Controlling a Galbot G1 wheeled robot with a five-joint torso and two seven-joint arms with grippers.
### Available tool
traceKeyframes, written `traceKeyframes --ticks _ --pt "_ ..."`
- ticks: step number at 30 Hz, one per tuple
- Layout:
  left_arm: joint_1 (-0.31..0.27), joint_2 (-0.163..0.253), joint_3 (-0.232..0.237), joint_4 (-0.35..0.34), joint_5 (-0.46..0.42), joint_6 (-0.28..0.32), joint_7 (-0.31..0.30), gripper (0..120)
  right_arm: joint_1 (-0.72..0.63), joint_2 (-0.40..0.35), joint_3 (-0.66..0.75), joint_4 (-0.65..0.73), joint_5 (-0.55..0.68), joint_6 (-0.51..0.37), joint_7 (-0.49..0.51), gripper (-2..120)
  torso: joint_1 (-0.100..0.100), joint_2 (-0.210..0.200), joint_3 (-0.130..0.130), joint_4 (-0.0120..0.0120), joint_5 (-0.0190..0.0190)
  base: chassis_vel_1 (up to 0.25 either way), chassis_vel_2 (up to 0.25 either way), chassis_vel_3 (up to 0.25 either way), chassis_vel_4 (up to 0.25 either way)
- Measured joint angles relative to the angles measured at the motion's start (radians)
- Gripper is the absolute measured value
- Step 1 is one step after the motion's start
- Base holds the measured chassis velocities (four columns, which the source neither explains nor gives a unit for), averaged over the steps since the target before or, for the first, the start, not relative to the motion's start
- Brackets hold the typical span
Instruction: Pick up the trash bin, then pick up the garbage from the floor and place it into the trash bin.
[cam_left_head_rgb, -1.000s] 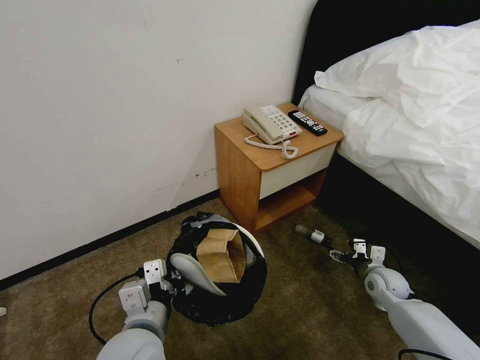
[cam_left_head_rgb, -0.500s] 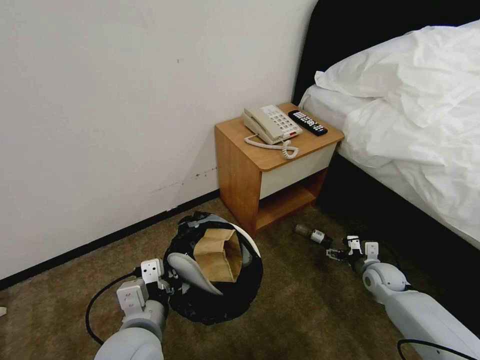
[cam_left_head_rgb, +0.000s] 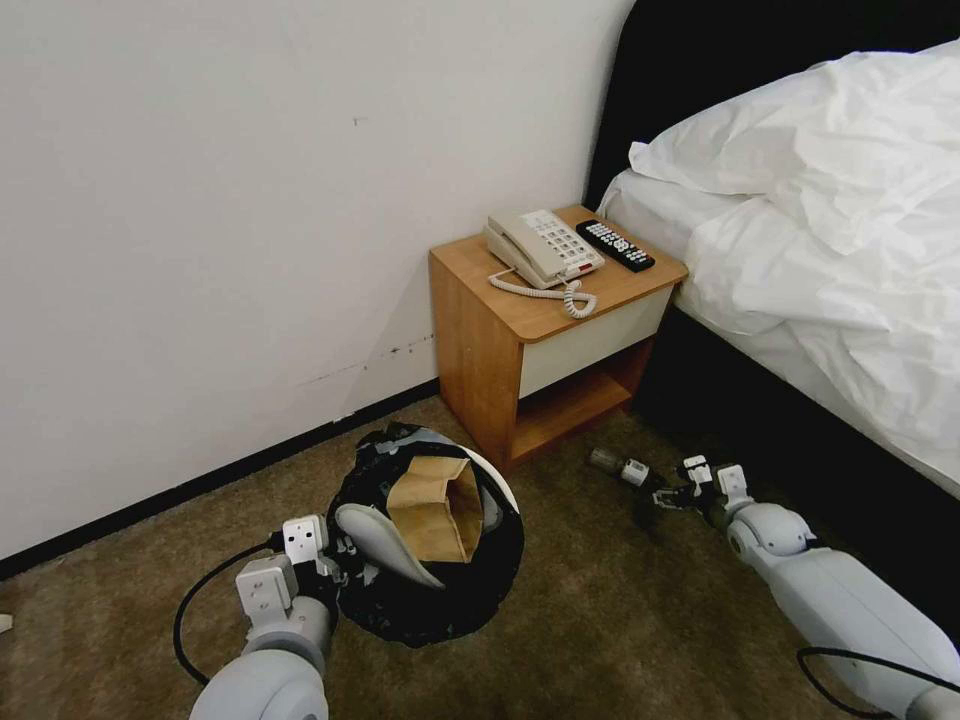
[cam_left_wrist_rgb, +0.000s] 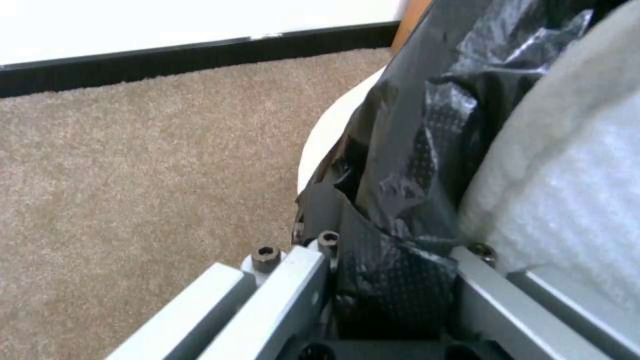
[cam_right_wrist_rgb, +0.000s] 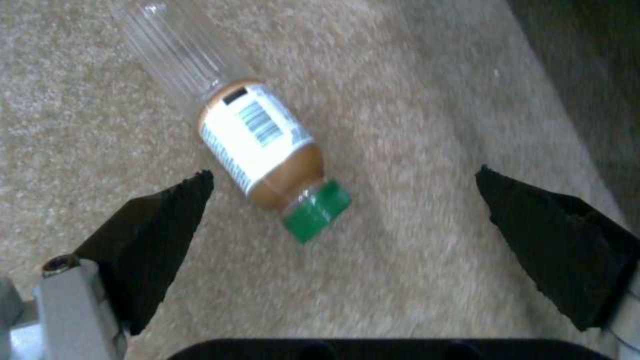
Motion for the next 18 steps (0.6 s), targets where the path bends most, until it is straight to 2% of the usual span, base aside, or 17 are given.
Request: traceKeyframes --ticks 4,6,12,13,16,18 --pt "0.001 0.000 -0.003 0.000 -0.001 -0.001 0.000 0 0.035 0.009 -0.030 -0.034 -0.022 0.008 -0.029 100 0.000 0.000 0.000 0.0003 0.0001 0.000 0.000 0.000 0.000" --pt "0.002 0.001 -0.008 0.000 -0.002 -0.002 0.001 0 0.087 0.032 -0.066 -0.099 -0.101 0.036 -0.075 100 0.000 0.000 0.000 0.0002 0.0000 0.000 0.000 0.000 0.000" --pt "0.000 0.000 -0.011 0.002 -0.003 -0.003 0.002 0 0.136 0.062 -0.094 -0.172 -0.199 0.062 -0.121 100 0.000 0.000 0.000 0.0001 0.0000 0.000 0.000 0.000 0.000" --pt "-0.004 0.000 -0.012 0.006 -0.004 -0.003 0.002 0 0.159 0.075 -0.105 -0.207 -0.256 0.077 -0.151 100 0.000 0.000 0.000 0.0003 0.0001 0.000 0.000 0.000 0.000" --pt "-0.006 0.000 -0.013 0.008 -0.005 -0.003 0.002 0 0.170 0.080 -0.113 -0.223 -0.273 0.082 -0.167 100 0.000 0.000 0.000 0.0002 0.0001 0.000 0.000 0.000 0.000" --pt "-0.010 -0.001 -0.015 0.013 -0.006 -0.003 0.002 0 0.197 0.097 -0.123 -0.272 -0.323 0.103 -0.222 100 0.000 0.000 0.000 0.0001 0.0000 0.000 0.000 0.000 0.000"
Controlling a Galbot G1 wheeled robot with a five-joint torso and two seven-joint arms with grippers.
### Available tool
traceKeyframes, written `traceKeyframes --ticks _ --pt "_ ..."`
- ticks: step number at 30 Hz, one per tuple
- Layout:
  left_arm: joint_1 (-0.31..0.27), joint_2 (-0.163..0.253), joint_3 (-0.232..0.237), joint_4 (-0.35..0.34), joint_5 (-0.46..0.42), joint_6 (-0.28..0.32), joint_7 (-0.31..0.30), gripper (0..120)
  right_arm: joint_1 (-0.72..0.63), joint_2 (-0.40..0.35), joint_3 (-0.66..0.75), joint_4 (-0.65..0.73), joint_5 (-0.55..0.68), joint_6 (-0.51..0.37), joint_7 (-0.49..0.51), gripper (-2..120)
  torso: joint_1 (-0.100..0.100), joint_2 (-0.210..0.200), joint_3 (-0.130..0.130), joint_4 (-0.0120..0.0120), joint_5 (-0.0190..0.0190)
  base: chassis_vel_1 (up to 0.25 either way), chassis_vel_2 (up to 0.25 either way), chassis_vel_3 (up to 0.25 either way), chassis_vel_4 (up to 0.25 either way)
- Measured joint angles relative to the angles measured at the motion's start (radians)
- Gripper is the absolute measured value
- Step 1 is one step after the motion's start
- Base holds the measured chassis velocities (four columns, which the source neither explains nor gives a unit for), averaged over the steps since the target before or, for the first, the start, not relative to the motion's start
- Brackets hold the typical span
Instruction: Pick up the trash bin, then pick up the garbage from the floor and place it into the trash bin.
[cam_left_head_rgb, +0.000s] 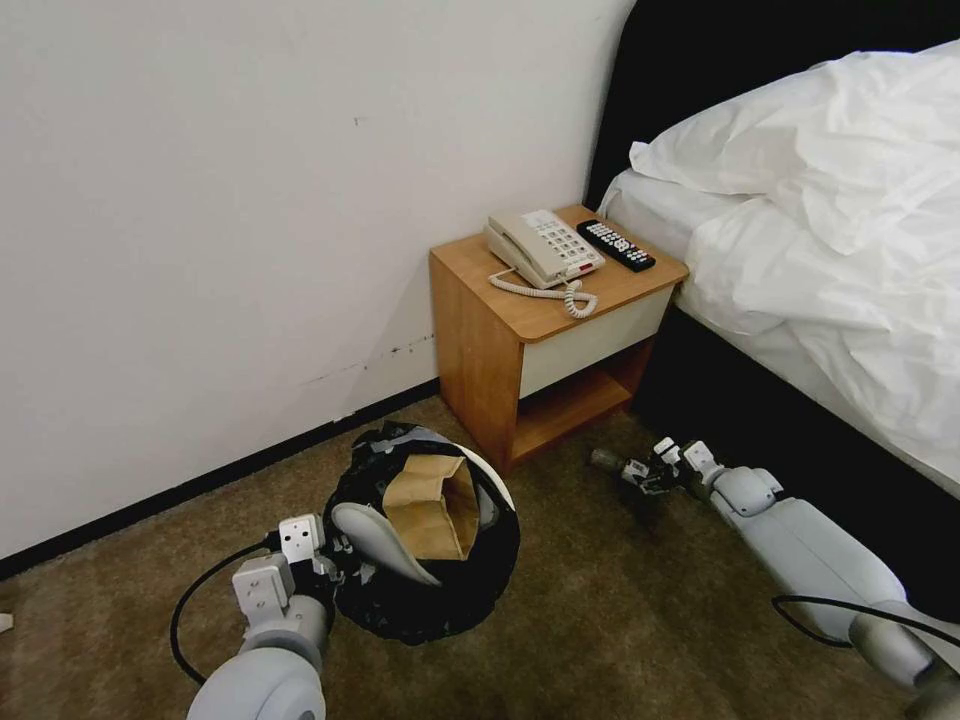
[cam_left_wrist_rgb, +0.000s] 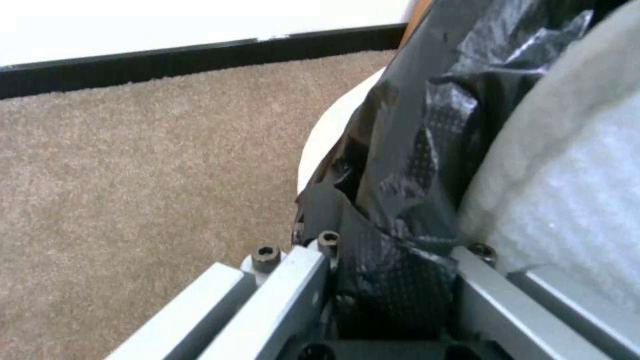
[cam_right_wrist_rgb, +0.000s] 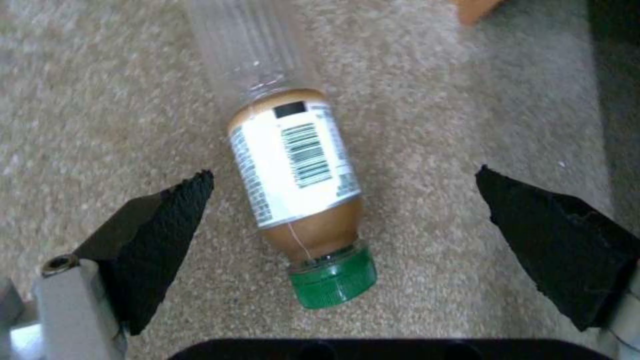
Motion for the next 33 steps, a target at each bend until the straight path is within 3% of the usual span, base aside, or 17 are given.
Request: traceKeyframes --ticks 5,12,27,33 --pt "-0.003 0.000 -0.002 0.004 -0.001 0.000 0.000 0 0.027 0.023 -0.006 -0.067 -0.077 0.044 -0.049 100 0.000 0.000 0.000 0.0003 0.0000 0.000 0.000 0.000 0.000" --pt "-0.005 0.003 -0.004 0.010 -0.006 0.000 0.000 0 0.041 0.055 -0.015 -0.116 -0.092 0.049 -0.063 100 0.000 0.000 0.000 0.0000 -0.0001 0.000 0.000 0.000 0.000" --pt "-0.009 0.013 -0.007 0.021 -0.013 -0.002 0.000 0 0.058 0.165 0.025 -0.225 -0.149 0.078 -0.013 100 0.000 0.000 0.000 0.0003 0.0001 0.000 0.000 0.000 0.000" --pt "-0.011 0.021 -0.005 0.024 -0.016 -0.002 -0.001 0 0.044 0.173 0.044 -0.237 -0.153 0.080 -0.002 100 0.000 0.000 0.000 0.0001 -0.0002 0.000 0.000 0.000 0.000"
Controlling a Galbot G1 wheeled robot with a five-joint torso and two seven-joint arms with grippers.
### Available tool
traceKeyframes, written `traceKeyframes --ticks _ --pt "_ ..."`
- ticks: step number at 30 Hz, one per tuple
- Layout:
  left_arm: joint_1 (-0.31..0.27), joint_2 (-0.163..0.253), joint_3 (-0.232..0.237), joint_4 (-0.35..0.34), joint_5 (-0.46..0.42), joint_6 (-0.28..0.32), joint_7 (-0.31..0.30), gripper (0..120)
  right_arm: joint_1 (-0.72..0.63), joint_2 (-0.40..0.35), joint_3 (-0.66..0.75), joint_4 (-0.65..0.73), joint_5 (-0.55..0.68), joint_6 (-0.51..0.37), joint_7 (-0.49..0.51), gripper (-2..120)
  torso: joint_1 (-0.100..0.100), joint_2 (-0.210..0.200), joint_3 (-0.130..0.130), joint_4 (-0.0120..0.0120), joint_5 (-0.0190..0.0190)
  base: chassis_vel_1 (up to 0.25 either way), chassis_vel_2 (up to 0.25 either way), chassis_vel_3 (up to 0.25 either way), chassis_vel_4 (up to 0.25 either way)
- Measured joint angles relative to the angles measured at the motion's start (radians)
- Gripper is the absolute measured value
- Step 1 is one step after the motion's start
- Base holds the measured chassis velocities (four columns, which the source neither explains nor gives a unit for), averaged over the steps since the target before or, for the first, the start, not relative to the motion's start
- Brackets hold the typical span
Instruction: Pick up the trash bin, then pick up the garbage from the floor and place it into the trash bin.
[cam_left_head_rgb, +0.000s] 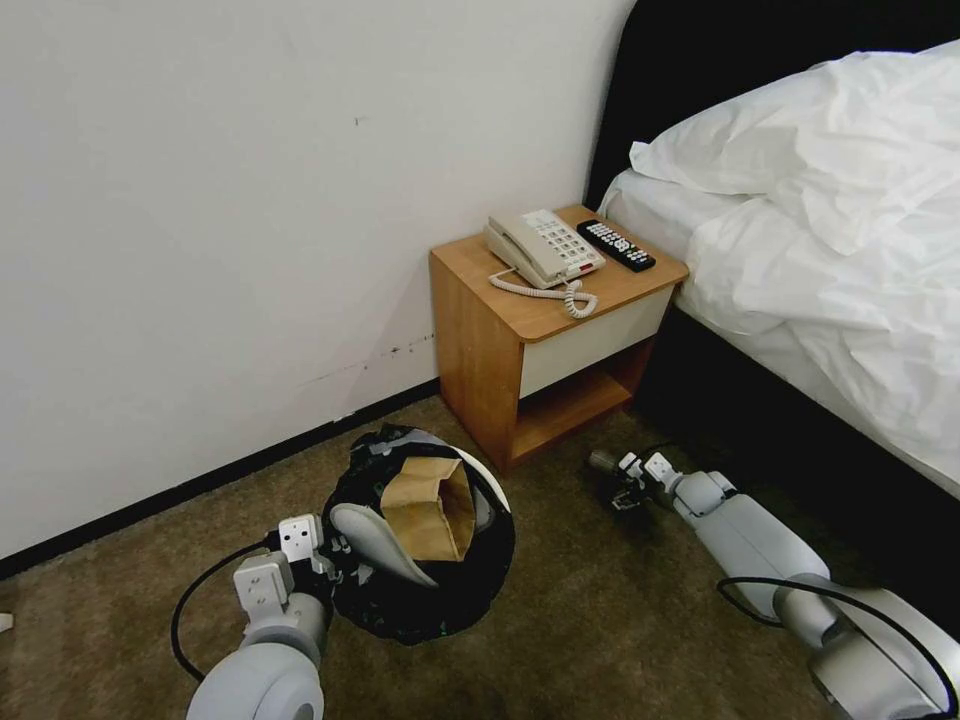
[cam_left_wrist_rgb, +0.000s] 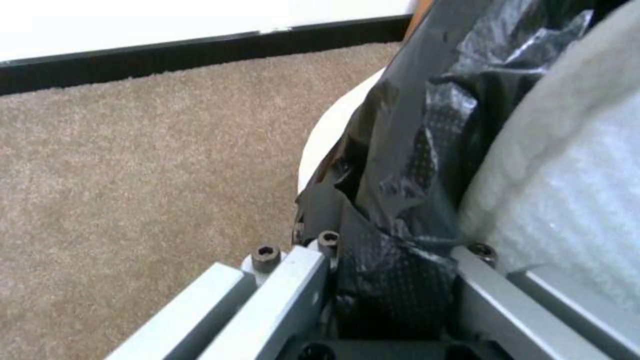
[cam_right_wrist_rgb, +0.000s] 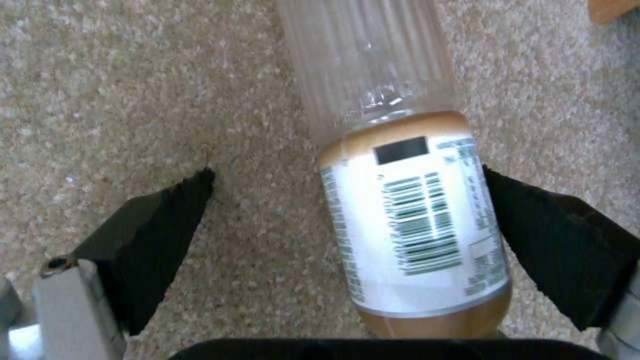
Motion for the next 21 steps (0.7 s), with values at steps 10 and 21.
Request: traceKeyframes --ticks 10,21 --pt "0.002 0.005 0.000 0.001 -0.002 -0.003 -0.002 0 -0.013 0.013 0.015 -0.003 0.001 0.000 0.030 100 0.000 0.000 0.000 -0.0006 -0.0007 0.000 0.000 0.000 0.000" --pt "0.006 0.006 -0.002 -0.008 -0.001 -0.008 -0.002 0 -0.028 0.015 0.016 0.025 0.005 -0.013 0.065 81 0.000 0.000 0.000 0.0006 0.0011 0.000 0.000 0.000 0.000"
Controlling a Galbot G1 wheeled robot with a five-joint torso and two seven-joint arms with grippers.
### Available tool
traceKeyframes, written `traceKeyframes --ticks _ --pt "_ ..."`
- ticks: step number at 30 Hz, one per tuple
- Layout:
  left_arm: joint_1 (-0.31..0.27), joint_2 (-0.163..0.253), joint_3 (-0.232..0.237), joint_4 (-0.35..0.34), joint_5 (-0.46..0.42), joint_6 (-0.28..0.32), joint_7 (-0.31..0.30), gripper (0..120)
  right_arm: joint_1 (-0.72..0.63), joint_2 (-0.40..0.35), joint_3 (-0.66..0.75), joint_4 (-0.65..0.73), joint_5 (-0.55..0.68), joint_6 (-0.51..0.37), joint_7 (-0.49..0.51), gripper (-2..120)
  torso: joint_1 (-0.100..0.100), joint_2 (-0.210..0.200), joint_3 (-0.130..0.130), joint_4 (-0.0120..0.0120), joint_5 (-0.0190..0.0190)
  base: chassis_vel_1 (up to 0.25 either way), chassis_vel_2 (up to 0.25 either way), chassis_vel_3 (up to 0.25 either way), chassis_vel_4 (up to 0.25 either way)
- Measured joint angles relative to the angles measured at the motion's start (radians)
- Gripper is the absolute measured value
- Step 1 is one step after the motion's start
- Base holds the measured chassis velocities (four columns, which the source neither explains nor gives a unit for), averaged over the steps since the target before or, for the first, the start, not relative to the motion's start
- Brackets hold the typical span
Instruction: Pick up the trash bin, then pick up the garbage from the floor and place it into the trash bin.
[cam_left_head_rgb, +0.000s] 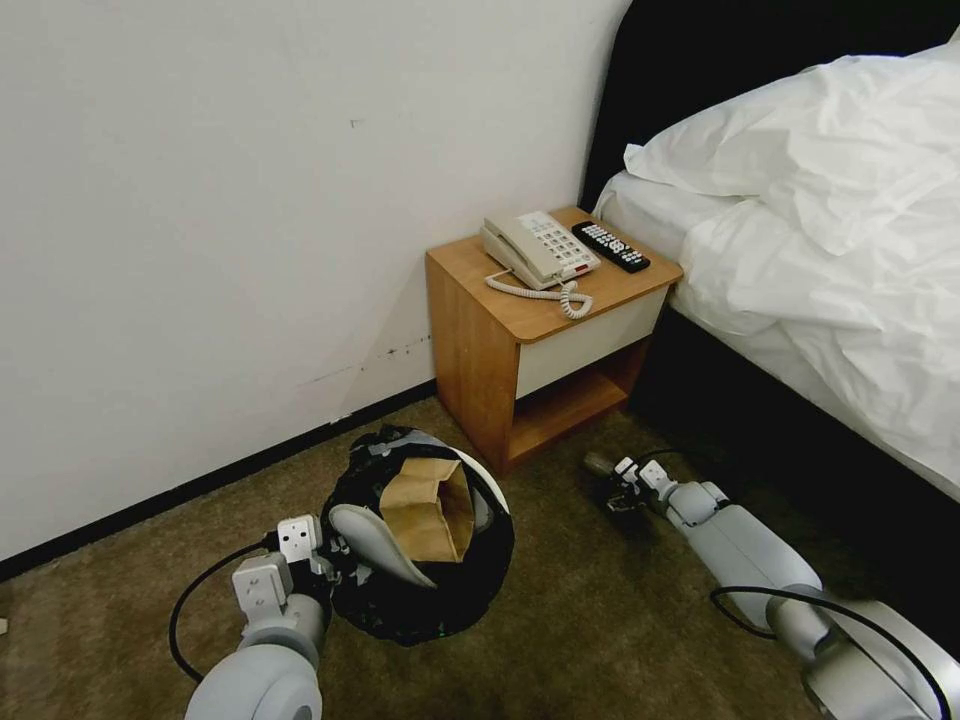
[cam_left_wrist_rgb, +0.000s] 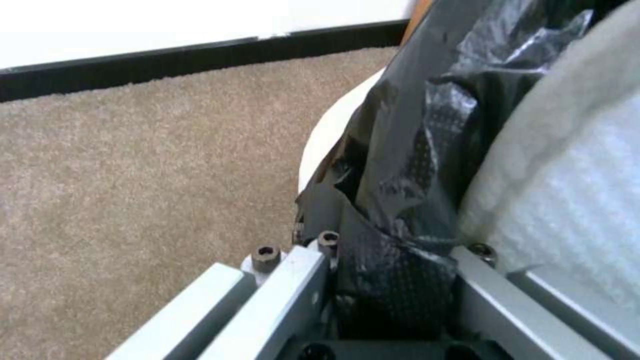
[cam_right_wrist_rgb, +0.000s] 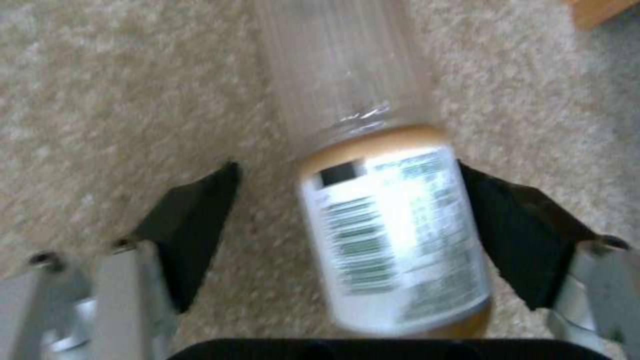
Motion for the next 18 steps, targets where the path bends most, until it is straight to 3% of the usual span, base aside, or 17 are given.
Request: traceKeyframes --ticks 8,11,12,18 --pt "0.004 -0.001 0.000 -0.008 0.002 -0.001 -0.001 0 -0.014 -0.007 0.006 0.020 0.002 -0.005 0.007 61 0.000 0.000 0.000 0.0000 -0.0001 0.000 0.000 0.000 0.000" --pt "0.005 -0.002 0.001 -0.009 0.003 -0.001 -0.001 0 -0.019 -0.020 0.012 0.031 0.001 -0.015 0.031 53 0.000 -0.001 0.001 0.0010 0.0004 0.000 0.000 0.000 0.000" --pt "0.005 -0.003 0.000 -0.009 0.005 -0.001 -0.001 0 -0.023 -0.025 0.012 0.035 0.001 -0.017 0.031 48 0.000 -0.001 0.001 -0.0007 -0.0009 0.000 0.000 0.000 0.000" --pt "0.006 -0.009 0.003 -0.010 0.009 -0.002 0.000 0 -0.031 -0.037 0.017 0.045 0.001 -0.017 0.033 35 0.000 -0.001 0.000 -0.0009 -0.0010 0.000 0.000 0.000 0.000"
